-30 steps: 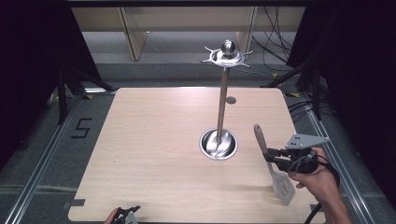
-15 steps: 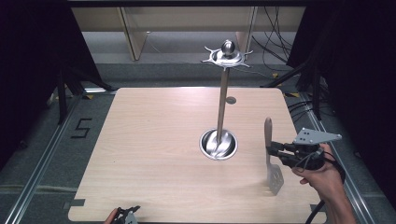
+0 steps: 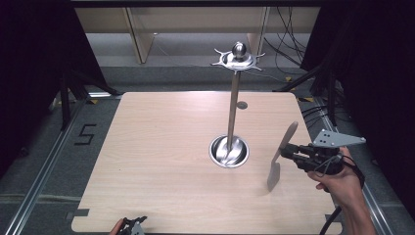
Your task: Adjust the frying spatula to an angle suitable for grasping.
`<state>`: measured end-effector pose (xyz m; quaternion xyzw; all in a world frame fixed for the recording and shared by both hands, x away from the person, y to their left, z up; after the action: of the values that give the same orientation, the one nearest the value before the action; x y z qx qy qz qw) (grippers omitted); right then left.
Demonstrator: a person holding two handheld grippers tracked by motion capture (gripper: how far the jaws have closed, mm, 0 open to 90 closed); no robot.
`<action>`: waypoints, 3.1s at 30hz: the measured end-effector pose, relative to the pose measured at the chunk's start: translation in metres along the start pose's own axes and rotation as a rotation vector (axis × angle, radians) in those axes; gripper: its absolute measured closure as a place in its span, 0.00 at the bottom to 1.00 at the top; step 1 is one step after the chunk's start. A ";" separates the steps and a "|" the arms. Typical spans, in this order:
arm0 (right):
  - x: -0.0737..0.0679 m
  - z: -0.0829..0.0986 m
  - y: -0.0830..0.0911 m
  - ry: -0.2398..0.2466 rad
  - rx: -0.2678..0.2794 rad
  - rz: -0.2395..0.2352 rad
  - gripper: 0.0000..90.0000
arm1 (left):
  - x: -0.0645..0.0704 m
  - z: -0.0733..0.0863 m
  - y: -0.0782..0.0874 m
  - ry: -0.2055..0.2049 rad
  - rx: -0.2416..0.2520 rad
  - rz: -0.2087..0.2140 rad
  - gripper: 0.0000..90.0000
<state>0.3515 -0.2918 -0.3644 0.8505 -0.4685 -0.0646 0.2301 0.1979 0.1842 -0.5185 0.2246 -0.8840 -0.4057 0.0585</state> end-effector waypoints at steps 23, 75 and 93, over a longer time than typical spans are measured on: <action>-0.008 -0.065 -0.008 0.071 0.034 -0.017 0.83 | -0.001 -0.001 0.001 -0.028 -0.002 0.007 0.17; -0.004 -0.142 -0.047 0.117 -0.056 -0.040 0.83 | 0.000 -0.001 0.003 -0.009 -0.003 0.018 0.17; -0.007 -0.150 -0.054 0.137 -0.099 -0.045 0.83 | 0.000 -0.001 0.001 -0.017 0.011 -0.003 0.17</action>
<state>0.4381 -0.2115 -0.2564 0.8508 -0.4287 -0.0344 0.3019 0.1981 0.1845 -0.5166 0.2228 -0.8865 -0.4027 0.0488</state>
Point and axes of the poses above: each handheld gripper's, and its own axes: y roughly backward along the jaws, z roughly out of its underside, x roughly to its right, the point moved 2 cm from there along -y, roughly forward along the jaws, and after that the axes turned 15 degrees about z, right-handed, at the moved point
